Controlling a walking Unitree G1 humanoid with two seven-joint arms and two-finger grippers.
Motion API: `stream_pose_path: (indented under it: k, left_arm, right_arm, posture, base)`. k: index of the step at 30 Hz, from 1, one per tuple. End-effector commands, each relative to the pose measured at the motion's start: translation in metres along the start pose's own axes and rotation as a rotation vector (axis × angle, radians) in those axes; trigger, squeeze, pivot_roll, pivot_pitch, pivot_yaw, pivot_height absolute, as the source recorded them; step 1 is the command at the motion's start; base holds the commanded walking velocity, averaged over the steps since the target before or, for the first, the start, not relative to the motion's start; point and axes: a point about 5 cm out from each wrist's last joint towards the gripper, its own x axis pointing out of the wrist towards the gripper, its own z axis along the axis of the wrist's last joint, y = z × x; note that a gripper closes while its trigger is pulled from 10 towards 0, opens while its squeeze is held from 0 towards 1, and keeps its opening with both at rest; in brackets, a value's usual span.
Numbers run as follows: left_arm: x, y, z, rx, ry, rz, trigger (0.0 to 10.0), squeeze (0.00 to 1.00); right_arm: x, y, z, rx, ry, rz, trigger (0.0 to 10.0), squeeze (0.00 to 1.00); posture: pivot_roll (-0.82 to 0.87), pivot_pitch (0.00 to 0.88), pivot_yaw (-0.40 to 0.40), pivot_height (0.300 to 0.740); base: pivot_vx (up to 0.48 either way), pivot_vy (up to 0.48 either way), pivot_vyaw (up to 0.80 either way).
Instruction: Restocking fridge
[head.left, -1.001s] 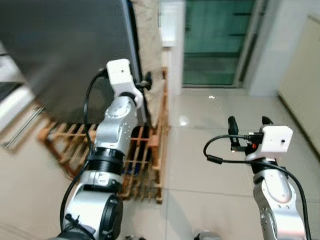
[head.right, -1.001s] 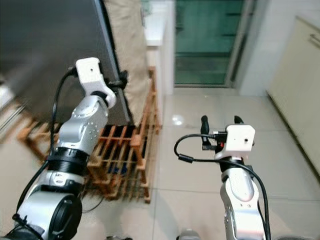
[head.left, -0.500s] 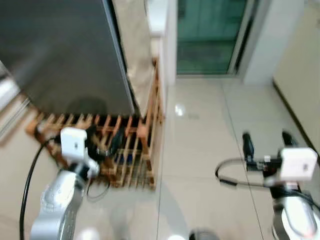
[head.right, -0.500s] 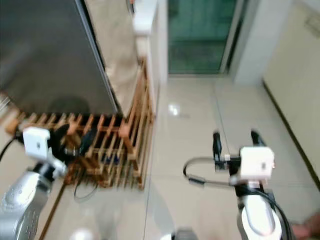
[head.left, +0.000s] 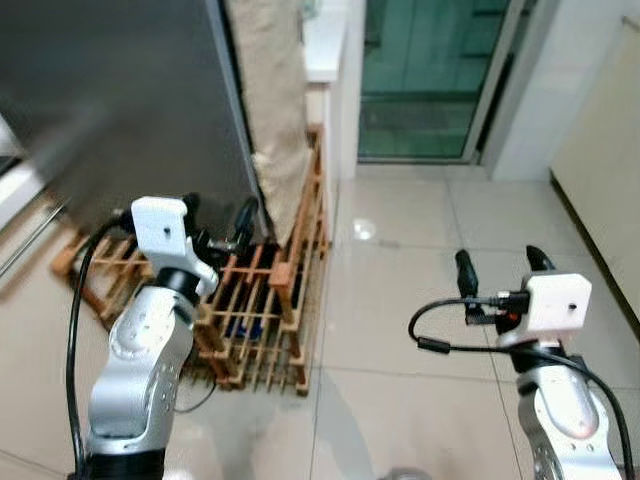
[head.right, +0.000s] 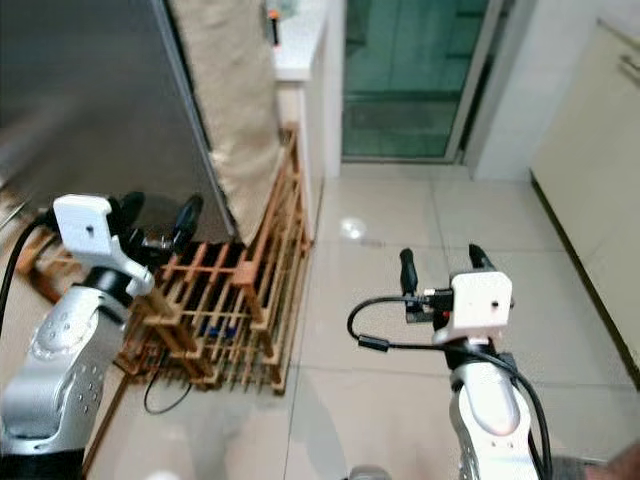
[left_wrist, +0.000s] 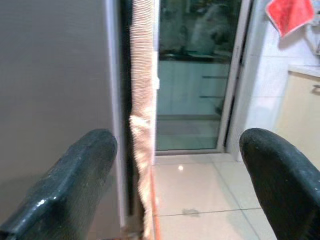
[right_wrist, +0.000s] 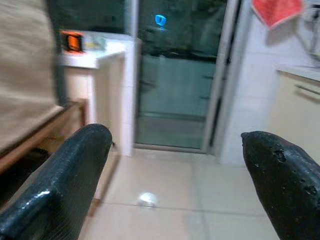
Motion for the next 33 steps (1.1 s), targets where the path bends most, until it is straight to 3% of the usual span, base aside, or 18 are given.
stream_pose_path:
  k: [1,10,11,22,26,28,30,33]
  left_arm:
    - [-0.003,0.008,-0.004,0.007,0.029,0.036,10.0,0.0]
    - [-0.001,0.008,0.0,-0.012,0.005,0.071,10.0,0.0]
    - [-0.001,0.011,0.002,-0.009,-0.008,0.112,10.0,0.0]
    - [0.002,0.014,0.007,0.016,-0.022,0.153,10.0,0.0]
    - [0.016,0.004,0.003,0.002,0.034,0.088,10.0,0.0]
    - [0.03,-0.011,0.002,0.006,0.061,0.018,10.0,0.0]
    - [0.032,-0.015,0.002,0.006,0.067,0.005,10.0,0.0]
    - [0.05,-0.026,0.002,0.01,0.076,-0.021,10.0,0.0]
  right_arm:
    - [0.004,0.006,0.002,0.027,-0.006,0.017,10.0,0.0]
    - [0.009,0.008,0.005,0.019,-0.017,0.034,10.0,0.0]
    - [0.01,0.01,0.006,0.018,-0.02,0.044,10.0,0.0]
    - [0.014,0.016,0.005,0.028,-0.02,0.071,10.0,0.0]
    - [0.015,0.017,0.005,0.031,-0.018,0.074,10.0,0.0]
    - [0.017,0.018,0.005,0.032,-0.019,0.077,10.0,0.0]
    - [0.017,0.018,0.005,0.032,-0.02,0.078,10.0,0.0]
    - [0.02,0.019,0.004,0.032,-0.02,0.08,10.0,0.0]
  posture:
    - [-0.17,0.0,0.072,0.74]
    - [-0.18,0.0,0.066,0.74]
    - [-0.18,0.0,0.064,0.74]
    - [-0.17,0.0,0.063,0.74]
    - [-0.17,0.0,0.061,0.74]
    - [-0.17,0.0,0.062,0.74]
    - [-0.17,0.0,0.062,0.74]
    - [-0.18,0.0,0.068,0.74]
  base:
    - [0.439,0.0,0.0]
    - [0.44,0.0,0.0]
    - [0.0,0.0,0.0]
    - [0.0,0.0,0.0]
    - [0.0,0.0,0.0]
    - [0.0,0.0,0.0]
    - [0.0,0.0,0.0]
    - [0.0,0.0,0.0]
